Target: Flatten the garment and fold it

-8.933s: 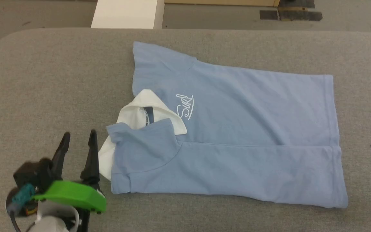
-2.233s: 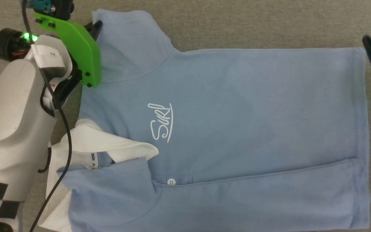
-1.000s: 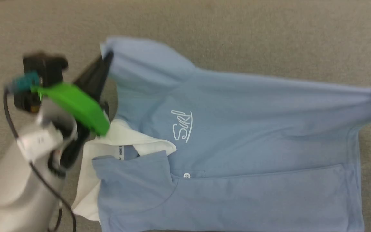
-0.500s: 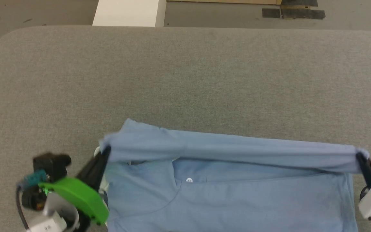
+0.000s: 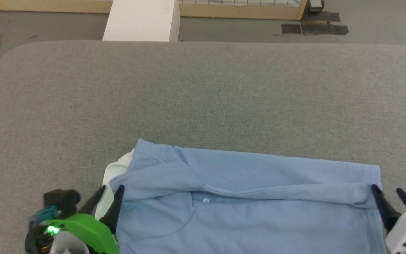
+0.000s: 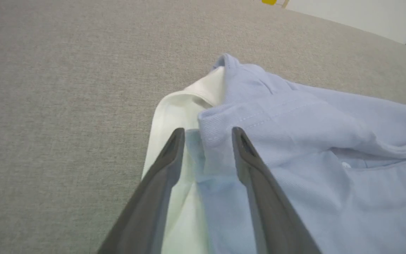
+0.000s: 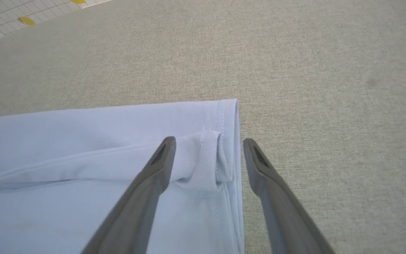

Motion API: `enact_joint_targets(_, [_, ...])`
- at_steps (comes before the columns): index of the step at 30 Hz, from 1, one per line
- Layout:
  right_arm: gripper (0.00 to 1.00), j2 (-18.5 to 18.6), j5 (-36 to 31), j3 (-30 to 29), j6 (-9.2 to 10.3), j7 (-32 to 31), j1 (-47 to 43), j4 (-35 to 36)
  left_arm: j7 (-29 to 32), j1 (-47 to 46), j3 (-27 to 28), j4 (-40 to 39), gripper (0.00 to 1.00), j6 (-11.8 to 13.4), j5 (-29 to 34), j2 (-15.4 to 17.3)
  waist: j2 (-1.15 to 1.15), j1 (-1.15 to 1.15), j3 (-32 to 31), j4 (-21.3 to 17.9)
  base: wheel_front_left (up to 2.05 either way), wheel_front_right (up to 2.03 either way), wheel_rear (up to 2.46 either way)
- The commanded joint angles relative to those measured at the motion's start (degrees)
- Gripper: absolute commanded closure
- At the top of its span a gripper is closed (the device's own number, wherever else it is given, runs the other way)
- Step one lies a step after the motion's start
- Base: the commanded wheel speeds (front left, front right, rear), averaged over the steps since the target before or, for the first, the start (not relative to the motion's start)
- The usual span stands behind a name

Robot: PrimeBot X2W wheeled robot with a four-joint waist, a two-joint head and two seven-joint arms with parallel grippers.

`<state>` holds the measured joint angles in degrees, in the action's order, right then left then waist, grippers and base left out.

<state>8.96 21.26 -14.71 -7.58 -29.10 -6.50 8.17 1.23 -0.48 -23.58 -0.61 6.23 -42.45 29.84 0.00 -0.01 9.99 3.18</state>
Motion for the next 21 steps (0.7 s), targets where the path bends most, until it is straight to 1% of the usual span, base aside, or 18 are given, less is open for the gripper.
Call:
enact_joint_targets(1, [0.00, -0.5, 0.9, -0.9, 0.09, -0.2, -0.8, 1.2, -1.2, 1.5, 1.1, -0.5, 0.00, 0.8, -0.8, -0.4, 0.00, 0.01, -0.8, 0.0, 0.00, 0.00, 0.00])
enact_joint_targets(2, [0.00, -0.8, 1.3, -1.7, 0.09, -0.4, -1.1, 2.0, -2.1, 2.1, 2.0, -1.0, 0.00, 1.2, -1.3, -0.6, 0.00, 0.01, -1.0, 0.0, 0.00, 0.00, 0.00])
enact_joint_targets(5, [0.00, -2.0, 1.2, -4.8, 0.09, -0.6, -1.7, 4.4, -6.1, 4.1, 5.6, -3.3, 0.00, 3.9, -1.9, -1.1, 0.00, 0.01, -1.6, -0.1, 0.00, 0.00, 0.00])
enact_joint_targets(7, [0.00, -3.1, 0.5, -7.1, 0.09, -0.7, -1.8, 4.9, -9.3, 5.2, 7.3, -4.9, 0.00, 6.0, -0.5, -1.3, 0.00, 0.01, -1.6, -0.1, 0.00, 0.00, 0.00])
enact_joint_targets(10, [0.00, -4.7, -2.0, -10.3, 0.09, -0.7, -1.5, 4.3, -13.8, 6.6, 9.3, -7.3, 0.00, 9.4, 2.6, -2.5, 0.00, 0.01, -1.4, -0.1, 0.00, 0.00, 0.00])
enact_joint_targets(12, [0.00, -5.4, -3.0, -11.5, 0.09, -1.2, -1.2, 3.2, -15.4, 7.2, 10.4, -9.0, 0.00, 11.4, 5.5, -3.9, 0.00, 0.01, -0.9, 0.0, 0.00, 0.00, 0.00])
enact_joint_targets(14, [0.00, -5.8, -3.7, -11.4, 0.09, -1.5, -1.0, 1.9, -15.9, 7.5, 11.0, -10.2, 0.00, 12.7, 8.2, -5.6, 0.00, 0.01, -0.3, 0.3, 0.00, 0.00, 0.00])
enact_joint_targets(16, [0.00, -5.9, -3.7, -11.0, 0.09, -1.6, -0.5, 0.5, -16.1, 7.8, 11.0, -10.8, 0.00, 12.9, 9.8, -7.5, 0.00, 0.01, 0.2, 0.6, 0.00, 0.00, 0.00])
enact_joint_targets(21, [0.00, -6.1, -3.7, -9.2, 0.09, -1.2, 1.1, -3.4, -16.2, 7.4, 9.9, -10.5, 0.00, 11.6, 12.9, -9.8, 0.00, 0.01, 1.2, 1.3, 0.00, 0.00, 0.00])
